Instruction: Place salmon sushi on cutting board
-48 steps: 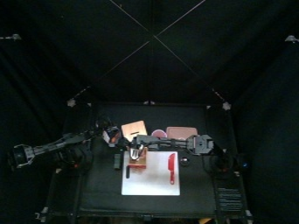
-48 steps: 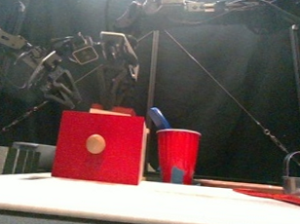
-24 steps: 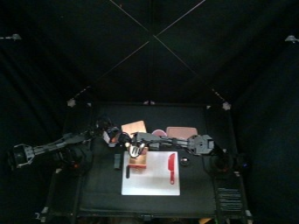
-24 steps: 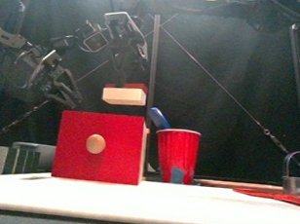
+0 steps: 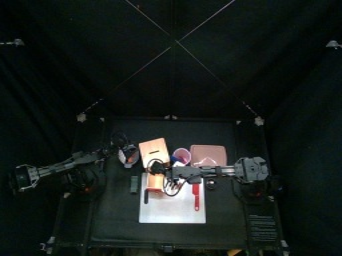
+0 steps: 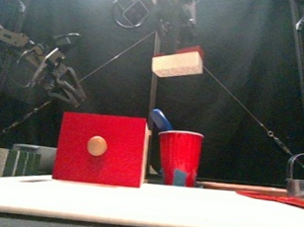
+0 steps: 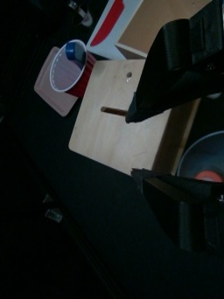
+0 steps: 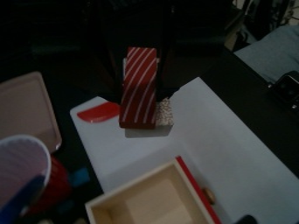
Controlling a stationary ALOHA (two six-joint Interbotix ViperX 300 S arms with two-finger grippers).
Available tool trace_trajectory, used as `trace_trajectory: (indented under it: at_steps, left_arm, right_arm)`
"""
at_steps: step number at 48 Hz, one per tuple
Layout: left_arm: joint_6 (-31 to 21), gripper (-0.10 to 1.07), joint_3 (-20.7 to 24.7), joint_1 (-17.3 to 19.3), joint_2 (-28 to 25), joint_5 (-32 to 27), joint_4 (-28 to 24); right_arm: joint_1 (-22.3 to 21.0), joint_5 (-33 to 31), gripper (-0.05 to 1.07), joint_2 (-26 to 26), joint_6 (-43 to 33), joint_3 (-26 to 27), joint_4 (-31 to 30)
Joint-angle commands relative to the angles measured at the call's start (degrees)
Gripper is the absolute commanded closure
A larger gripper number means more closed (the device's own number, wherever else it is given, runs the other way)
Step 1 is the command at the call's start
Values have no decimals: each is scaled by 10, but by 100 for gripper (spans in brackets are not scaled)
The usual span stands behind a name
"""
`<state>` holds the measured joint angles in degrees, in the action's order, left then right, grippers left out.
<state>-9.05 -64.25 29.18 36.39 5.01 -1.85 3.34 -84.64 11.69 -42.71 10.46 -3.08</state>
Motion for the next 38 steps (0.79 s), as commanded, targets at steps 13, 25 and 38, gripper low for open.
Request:
trace_trajectory:
  at_steps: [13, 25, 38]
  left_arm:
    - [0, 13, 25, -4, 0, 9, 0]
    - [-2, 13, 23, -4, 0, 10, 1]
    - [-3, 13, 22, -5, 0, 10, 14]
  right_arm:
    - [40, 207, 36, -99, -229, -199, 7]
    - [58, 366, 36, -89, -404, -290, -25]
    - [63, 390, 34, -65, -534, -307, -41]
